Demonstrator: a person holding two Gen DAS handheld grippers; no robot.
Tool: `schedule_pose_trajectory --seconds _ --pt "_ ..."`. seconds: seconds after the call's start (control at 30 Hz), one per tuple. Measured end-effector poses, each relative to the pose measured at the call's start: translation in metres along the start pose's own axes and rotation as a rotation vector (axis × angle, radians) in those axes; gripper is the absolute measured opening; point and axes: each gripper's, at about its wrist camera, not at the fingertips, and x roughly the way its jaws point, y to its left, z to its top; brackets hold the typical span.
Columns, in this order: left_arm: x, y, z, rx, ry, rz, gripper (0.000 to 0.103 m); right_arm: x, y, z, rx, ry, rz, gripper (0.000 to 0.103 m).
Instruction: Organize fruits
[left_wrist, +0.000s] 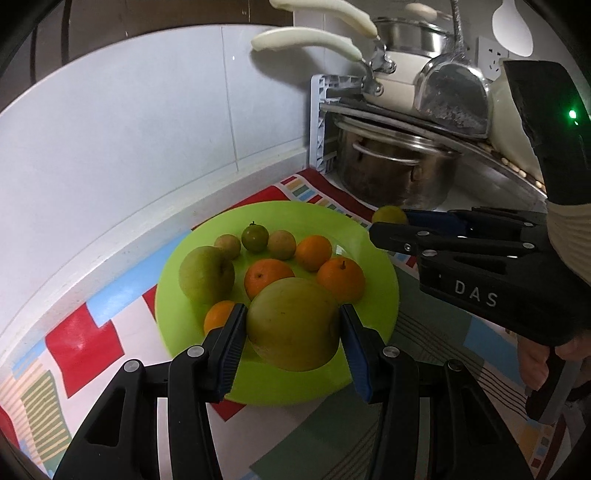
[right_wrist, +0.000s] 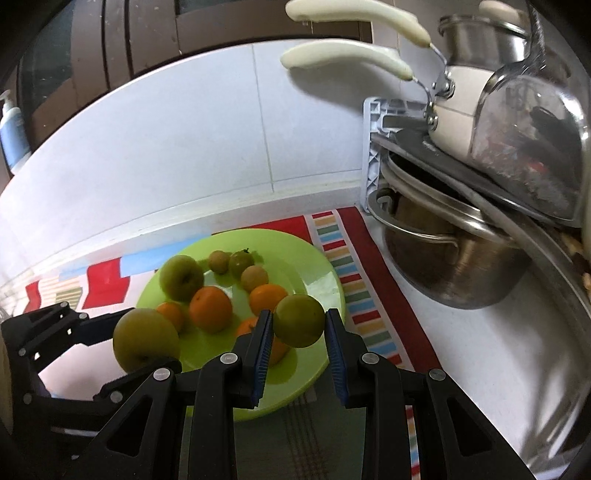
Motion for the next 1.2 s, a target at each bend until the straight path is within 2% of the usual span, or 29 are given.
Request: schedule_pose_trajectory --seconds 0.5,0.53,0.57,0.63,0.67,0.7,0.73,0.97,1.2 --pt "0.026 -0.003 0.002 0.0 0.015 -0.008 0.05 0.041 -0.012 0.006 -0.017 0.024 0.017 0.029" --pt "0.024 -0.003 0.003 0.002 0.001 -0.007 0.053 0.043 -0.013 0.006 -0.018 0.026 0.022 0.029" --pt "0.022 -0.004 0.004 0.007 -0.016 0.003 0.063 0.044 -0.013 0.006 -0.018 0.028 0.023 0.029" --pt "0.014 -0.005 0.005 0.026 -0.056 0.034 0.074 0.044 -0.012 0.006 -0.018 0.025 0.027 0.03" --pt "0.011 -0.006 0.005 0.038 -0.07 0.051 0.074 0.044 -0.011 0.005 -0.022 0.024 0.03 0.032" --pt "0.007 -0.005 0.005 0.045 -0.076 0.068 0.074 0.044 -0.01 0.005 -0.023 0.028 0.031 0.041" --pt "0.004 -0.003 0.005 0.04 -0.076 0.077 0.074 0.043 -0.01 0.005 -0.02 0.03 0.028 0.046" --pt "-0.027 0.019 -0.004 -0.07 -0.079 0.105 0.077 0.017 -0.007 -0.001 -0.004 -0.006 -0.009 0.049" --pt "-0.076 0.025 -0.023 -0.117 -0.104 0.169 0.083 -0.04 0.01 -0.02 0.005 -0.055 -0.079 0.063"
